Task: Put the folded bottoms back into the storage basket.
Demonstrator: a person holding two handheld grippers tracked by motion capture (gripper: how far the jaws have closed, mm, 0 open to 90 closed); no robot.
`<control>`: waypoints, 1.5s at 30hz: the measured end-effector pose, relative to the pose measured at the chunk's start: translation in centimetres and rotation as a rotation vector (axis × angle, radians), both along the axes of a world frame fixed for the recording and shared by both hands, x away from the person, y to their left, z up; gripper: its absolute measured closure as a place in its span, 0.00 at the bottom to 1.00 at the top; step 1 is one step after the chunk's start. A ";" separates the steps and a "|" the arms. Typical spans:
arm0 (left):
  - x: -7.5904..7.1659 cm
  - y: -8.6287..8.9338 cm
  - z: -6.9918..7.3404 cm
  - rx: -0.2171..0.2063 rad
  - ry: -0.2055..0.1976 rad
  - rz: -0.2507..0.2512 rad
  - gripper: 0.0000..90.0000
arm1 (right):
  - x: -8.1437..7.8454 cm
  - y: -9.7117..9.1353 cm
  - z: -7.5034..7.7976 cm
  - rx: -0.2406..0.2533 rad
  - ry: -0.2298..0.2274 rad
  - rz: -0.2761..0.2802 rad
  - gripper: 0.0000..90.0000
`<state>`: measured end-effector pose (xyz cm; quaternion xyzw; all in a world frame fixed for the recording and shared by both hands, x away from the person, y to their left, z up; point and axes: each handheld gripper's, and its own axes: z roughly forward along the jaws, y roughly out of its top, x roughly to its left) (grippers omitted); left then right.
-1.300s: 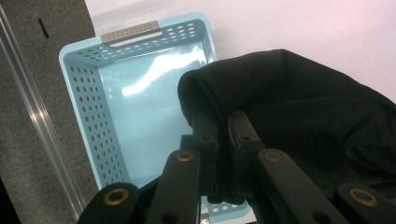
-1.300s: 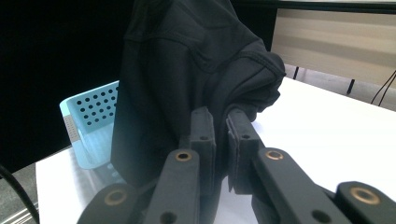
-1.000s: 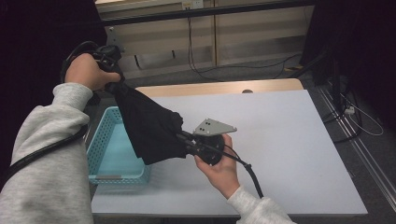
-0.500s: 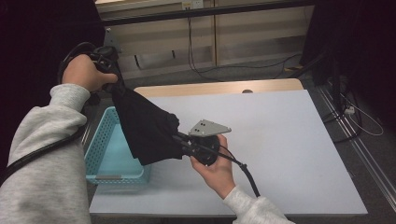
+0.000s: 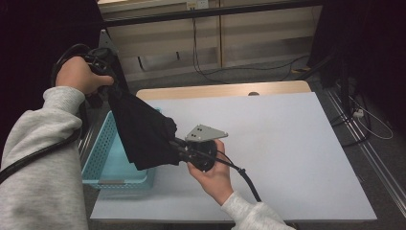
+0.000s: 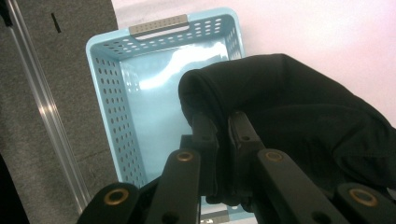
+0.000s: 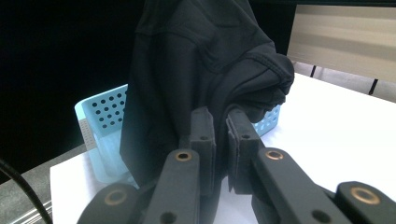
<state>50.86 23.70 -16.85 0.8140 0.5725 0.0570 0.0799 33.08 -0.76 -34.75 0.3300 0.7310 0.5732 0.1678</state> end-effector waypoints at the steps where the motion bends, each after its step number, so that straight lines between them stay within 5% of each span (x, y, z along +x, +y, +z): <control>1: 0.0 0.0 0.0 -0.001 -0.002 0.002 0.93 | 0.0 0.1 0.0 0.000 0.003 0.004 0.93; 34: 0.1 2.8 -0.4 -0.016 -0.027 0.035 0.93 | 0.5 3.4 -0.7 -0.008 0.008 0.050 0.93; 45: 0.6 4.9 -1.1 -0.023 -0.019 0.059 0.93 | 0.9 5.0 -0.9 -0.014 0.017 0.070 0.92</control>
